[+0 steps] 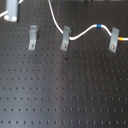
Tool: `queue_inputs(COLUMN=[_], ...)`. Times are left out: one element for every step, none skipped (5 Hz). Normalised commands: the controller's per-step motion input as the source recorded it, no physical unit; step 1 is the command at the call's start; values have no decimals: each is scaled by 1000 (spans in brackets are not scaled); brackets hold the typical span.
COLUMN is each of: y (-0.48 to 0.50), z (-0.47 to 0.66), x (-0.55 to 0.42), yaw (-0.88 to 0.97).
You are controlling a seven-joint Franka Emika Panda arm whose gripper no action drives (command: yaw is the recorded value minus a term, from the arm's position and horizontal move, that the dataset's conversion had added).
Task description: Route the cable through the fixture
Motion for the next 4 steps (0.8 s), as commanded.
queue_inputs(y=[344,529,514,485], z=[143,145,188,207], x=[-195,129,138,133], yaw=[434,283,288,311])
